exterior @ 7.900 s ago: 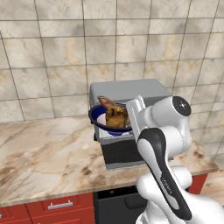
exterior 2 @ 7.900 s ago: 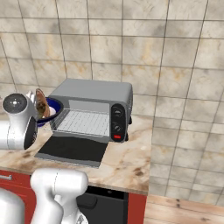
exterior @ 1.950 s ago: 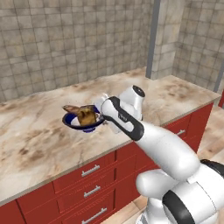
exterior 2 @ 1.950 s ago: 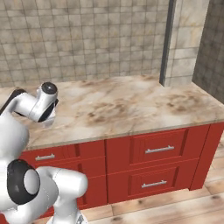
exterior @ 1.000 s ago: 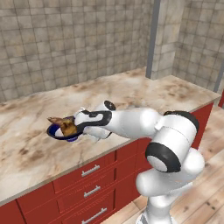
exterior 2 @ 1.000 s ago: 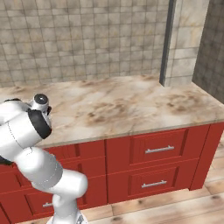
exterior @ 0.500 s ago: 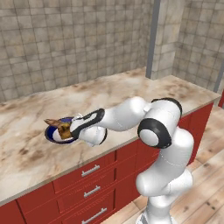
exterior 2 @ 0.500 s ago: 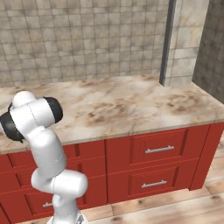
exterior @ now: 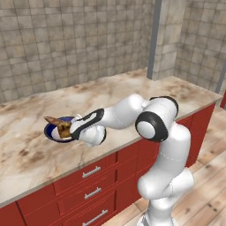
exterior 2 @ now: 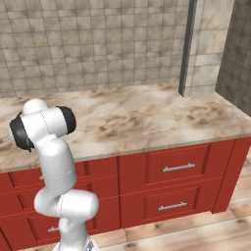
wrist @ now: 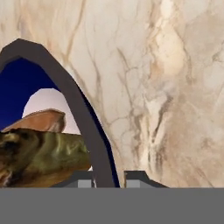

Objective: Pick up the heated bread from the toaster oven and place it in the bowl. Then move the bread bowl to the dining counter.

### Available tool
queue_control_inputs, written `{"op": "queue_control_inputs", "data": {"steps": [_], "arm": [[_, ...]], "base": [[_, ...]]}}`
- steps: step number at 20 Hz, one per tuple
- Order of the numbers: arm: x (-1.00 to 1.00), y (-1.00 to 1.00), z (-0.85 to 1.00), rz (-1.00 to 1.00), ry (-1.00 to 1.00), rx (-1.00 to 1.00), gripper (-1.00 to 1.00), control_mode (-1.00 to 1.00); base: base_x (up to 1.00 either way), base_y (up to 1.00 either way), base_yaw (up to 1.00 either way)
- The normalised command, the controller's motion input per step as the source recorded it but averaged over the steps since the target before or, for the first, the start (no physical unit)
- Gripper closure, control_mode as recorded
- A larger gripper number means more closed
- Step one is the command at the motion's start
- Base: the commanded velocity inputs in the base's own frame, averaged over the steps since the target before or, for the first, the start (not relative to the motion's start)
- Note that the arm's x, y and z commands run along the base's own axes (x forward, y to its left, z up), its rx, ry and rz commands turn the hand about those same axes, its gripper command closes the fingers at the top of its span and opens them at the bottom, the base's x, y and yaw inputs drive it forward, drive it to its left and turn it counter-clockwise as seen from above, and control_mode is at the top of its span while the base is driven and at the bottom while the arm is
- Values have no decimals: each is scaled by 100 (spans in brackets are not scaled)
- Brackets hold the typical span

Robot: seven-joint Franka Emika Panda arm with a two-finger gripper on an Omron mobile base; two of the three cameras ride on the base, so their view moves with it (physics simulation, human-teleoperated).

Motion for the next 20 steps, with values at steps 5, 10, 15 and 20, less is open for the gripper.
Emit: {"op": "queue_control_inputs", "data": {"steps": [5, 10, 15, 20], "arm": [[-1, -10, 47, -3, 5, 0, -100, -100], [-21, -40, 59, -4, 0, 0, -100, -100], [-48, -64, 68, -5, 0, 5, -100, -100], [-82, -87, 68, -4, 0, 8, -100, -100]], "base": [[0, 0, 0], [0, 0, 0], [0, 0, 0], [0, 0, 0]]}}
